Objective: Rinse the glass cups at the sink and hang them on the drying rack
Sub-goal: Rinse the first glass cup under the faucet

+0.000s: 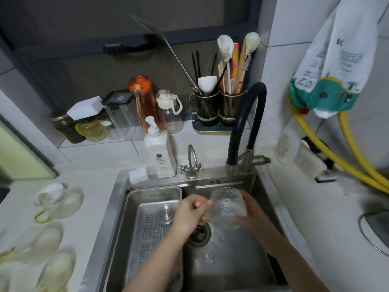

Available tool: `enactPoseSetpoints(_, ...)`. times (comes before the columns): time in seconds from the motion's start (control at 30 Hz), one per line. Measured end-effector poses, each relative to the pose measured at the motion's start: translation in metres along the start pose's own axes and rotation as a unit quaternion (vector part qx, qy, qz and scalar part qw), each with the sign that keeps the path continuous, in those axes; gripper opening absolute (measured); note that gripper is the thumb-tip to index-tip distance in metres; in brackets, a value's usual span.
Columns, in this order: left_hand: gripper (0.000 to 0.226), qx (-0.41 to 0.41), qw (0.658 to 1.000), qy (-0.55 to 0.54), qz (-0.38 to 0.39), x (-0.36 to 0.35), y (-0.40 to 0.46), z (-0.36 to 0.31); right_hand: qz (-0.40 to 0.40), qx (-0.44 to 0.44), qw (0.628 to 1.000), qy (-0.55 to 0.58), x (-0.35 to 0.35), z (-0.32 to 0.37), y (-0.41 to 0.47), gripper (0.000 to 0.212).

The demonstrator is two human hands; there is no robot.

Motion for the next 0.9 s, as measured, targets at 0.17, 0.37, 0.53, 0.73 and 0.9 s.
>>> enactPoseSetpoints(0.17,0.028,-0.077,0.997,0.021,0.014,0.005,-0.018,0.005,-0.036,0.019,0.997,0.06,-0.027,0.013,-0.026,0.07)
enactPoseSetpoints(0.37,0.054,-0.11,0.976,0.171,0.081,-0.003,-0.034,0.034,-0.147,-0.038,0.988,0.02,-0.048,0.021,-0.052,0.023)
enactPoseSetpoints(0.53,0.024,-0.013,0.991,0.011,0.129,0.009,-0.046,0.038,-0.152,-0.057,0.987,0.007,-0.058,0.024,-0.066,0.026)
enactPoseSetpoints(0.73,0.014,0.023,0.988,-0.015,0.152,0.017,-0.05,0.047,-0.197,-0.029,0.98,0.014,-0.076,0.03,-0.077,0.032)
enactPoseSetpoints(0.9,0.017,0.016,0.985,0.011,0.169,0.017,-0.062,0.056,-0.236,-0.009,0.969,0.071,-0.087,0.035,-0.089,0.027)
Point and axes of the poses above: each hand's wrist, its own y-axis towards the middle knuckle, its own x-axis out of the back of the hand, z = x × y, the point moved 6 cm from there along y, towards the middle knuckle, and after that the axes turned 9 degrees about x, right-handed, at the moved point
